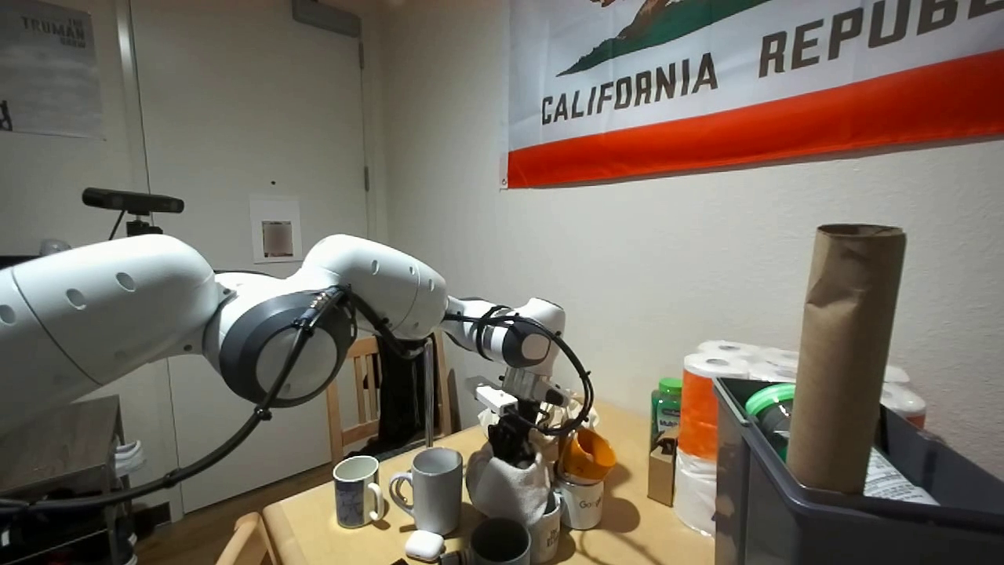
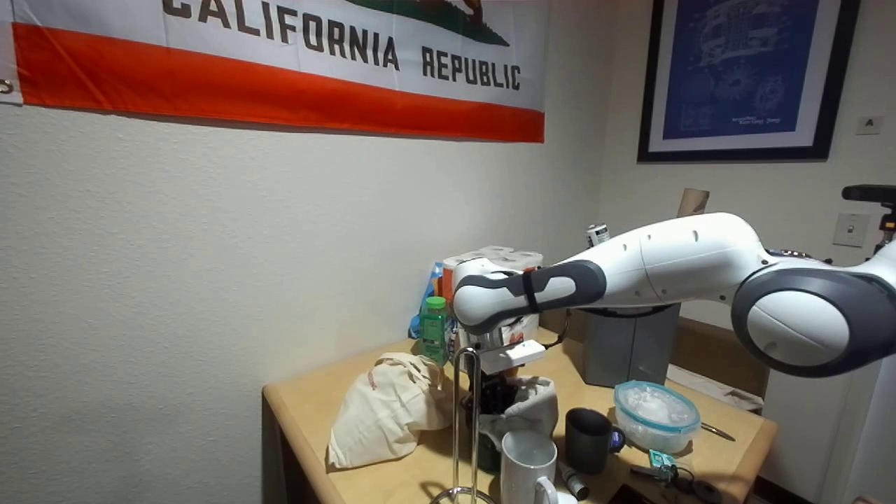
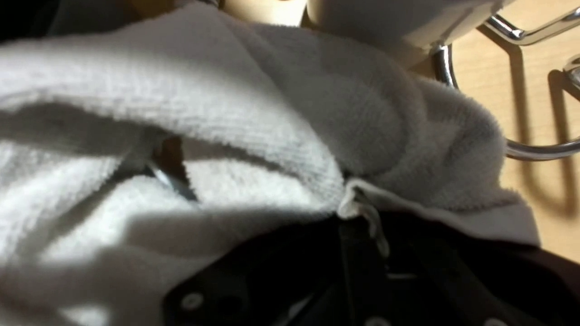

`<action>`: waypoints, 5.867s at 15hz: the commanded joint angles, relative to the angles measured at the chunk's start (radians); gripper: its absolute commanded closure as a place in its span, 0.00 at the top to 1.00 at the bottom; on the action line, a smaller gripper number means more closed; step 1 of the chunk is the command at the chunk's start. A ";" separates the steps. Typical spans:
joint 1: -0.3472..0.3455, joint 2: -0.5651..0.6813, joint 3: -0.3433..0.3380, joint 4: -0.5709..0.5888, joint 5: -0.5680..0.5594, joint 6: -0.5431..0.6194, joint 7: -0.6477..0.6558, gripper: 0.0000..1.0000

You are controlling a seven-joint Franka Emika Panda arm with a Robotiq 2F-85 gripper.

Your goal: Pick up the towel from the table, wipe the black cup and put the towel back on the table

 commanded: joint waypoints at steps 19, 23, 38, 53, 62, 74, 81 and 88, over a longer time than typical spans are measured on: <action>0.003 0.054 -0.011 0.039 -0.008 -0.036 0.063 0.02; 0.025 0.043 -0.027 0.024 -0.025 0.038 0.090 0.02; 0.003 0.050 -0.012 0.050 -0.018 -0.076 0.053 0.02; -0.035 -0.009 0.018 0.091 0.010 -0.174 -0.054 0.02; -0.090 -0.033 0.010 0.242 0.018 -0.329 -0.086 0.02; -0.168 0.028 -0.158 0.477 -0.010 -0.259 0.239 0.02; -0.178 0.072 -0.260 0.433 -0.083 -0.151 0.489 0.02; -0.222 0.213 -0.226 0.428 -0.027 -0.042 0.578 0.02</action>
